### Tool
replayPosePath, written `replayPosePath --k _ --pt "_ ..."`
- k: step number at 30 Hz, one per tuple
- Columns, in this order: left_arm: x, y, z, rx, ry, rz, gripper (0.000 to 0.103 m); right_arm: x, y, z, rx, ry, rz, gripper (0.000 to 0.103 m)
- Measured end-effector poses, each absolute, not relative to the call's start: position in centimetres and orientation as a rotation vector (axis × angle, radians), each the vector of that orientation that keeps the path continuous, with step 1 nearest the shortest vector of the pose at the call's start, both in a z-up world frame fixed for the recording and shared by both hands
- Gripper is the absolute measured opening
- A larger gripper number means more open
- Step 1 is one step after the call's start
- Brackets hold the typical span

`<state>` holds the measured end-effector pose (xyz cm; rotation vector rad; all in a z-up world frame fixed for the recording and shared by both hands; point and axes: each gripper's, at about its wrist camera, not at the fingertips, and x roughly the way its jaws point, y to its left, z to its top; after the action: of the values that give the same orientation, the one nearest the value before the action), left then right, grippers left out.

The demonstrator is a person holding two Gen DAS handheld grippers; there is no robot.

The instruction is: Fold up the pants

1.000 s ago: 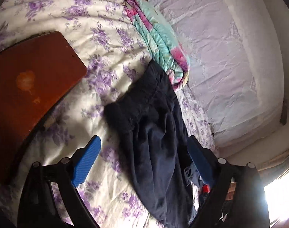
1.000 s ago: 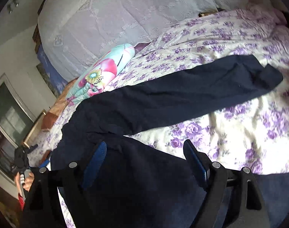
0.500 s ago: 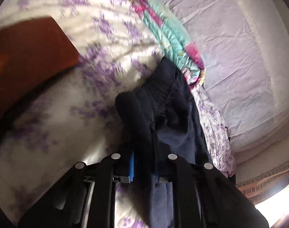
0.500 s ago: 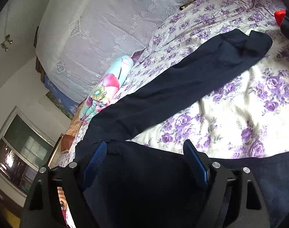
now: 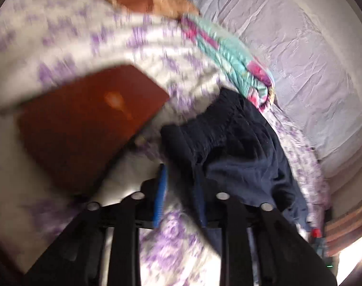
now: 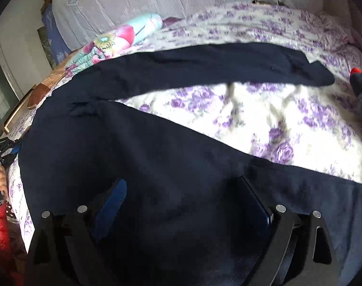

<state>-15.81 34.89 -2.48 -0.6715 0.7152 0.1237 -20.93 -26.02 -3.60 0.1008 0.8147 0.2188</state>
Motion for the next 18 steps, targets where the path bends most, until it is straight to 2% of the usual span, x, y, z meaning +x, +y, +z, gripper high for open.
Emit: replayPosePath --k 1,4,5,6,8,9,12,15,18 --pt "-16.6 34.5 -1.5 -0.632 0.683 0.148 0.045 -21.8 -26.2 -2.6 0.098 0.759 0.225 0.094" --pt "-18.0 33.1 1.4 -0.572 0.625 0.066 0.061 -24.1 -28.1 -0.4 0.123 0.69 0.193 0.094" --pt "-17.6 32.2 1.9 -0.559 0.634 0.005 0.07 -24.6 -29.1 -0.3 0.14 0.695 0.176 0.094" --pt "-17.0 31.0 2.2 -0.544 0.651 -0.062 0.074 -25.0 -30.3 -0.5 0.156 0.71 0.148 0.094" --pt "-15.4 29.0 1.6 -0.522 0.69 -0.14 0.092 -25.1 -32.7 -2.3 0.164 0.795 0.045 0.094" --pt "-14.1 27.8 0.7 -0.502 0.738 -0.158 0.094 -24.9 -34.3 -4.1 0.172 0.865 -0.029 0.094" --pt "-10.5 25.8 -3.8 -0.444 0.906 -0.092 0.094 -26.2 -36.4 -3.2 0.307 0.812 0.012 0.093" --pt "-10.9 25.0 -3.0 -0.375 0.876 -0.04 0.094 -26.4 -36.6 -1.2 0.301 0.731 0.004 0.093" --pt "-11.0 25.9 -1.1 -0.466 0.822 -0.09 0.094 -24.5 -36.1 0.3 0.354 0.71 0.093 0.093"
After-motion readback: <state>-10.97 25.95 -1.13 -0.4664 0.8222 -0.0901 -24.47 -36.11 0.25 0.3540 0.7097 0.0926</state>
